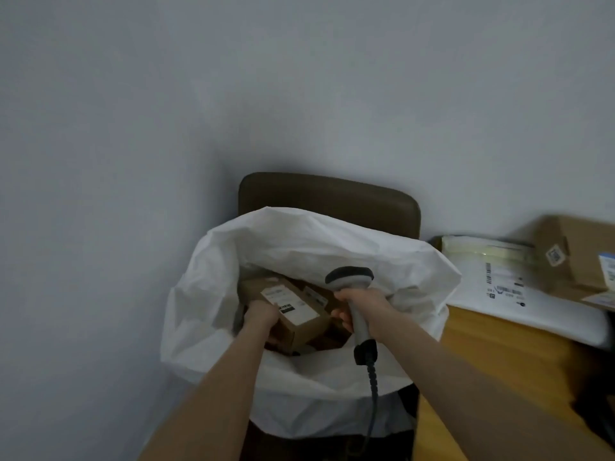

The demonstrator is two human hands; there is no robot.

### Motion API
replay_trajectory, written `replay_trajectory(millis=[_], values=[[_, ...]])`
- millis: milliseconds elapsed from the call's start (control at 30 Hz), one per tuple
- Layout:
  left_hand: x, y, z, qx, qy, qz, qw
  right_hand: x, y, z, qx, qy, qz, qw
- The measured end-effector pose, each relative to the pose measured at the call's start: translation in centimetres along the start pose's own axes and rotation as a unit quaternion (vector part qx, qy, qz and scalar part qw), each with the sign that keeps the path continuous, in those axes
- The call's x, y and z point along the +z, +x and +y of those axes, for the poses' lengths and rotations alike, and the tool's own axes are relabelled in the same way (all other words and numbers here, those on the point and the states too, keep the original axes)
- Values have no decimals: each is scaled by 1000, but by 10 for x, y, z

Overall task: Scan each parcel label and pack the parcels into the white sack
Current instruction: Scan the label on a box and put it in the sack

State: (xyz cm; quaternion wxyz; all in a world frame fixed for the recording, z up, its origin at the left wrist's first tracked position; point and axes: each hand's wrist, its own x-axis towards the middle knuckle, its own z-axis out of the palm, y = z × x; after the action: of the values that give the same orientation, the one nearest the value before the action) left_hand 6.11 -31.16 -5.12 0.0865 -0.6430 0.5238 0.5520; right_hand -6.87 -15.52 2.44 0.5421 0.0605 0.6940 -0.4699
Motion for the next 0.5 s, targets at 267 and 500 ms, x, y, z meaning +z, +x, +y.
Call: replay_trajectory(millis=[267,500], values=[[22,8,13,107,161,25,981,-6,11,7,12,48,28,998],[61,-65,63,275,212,23,938,-49,-44,-1,-30,106,39,993]])
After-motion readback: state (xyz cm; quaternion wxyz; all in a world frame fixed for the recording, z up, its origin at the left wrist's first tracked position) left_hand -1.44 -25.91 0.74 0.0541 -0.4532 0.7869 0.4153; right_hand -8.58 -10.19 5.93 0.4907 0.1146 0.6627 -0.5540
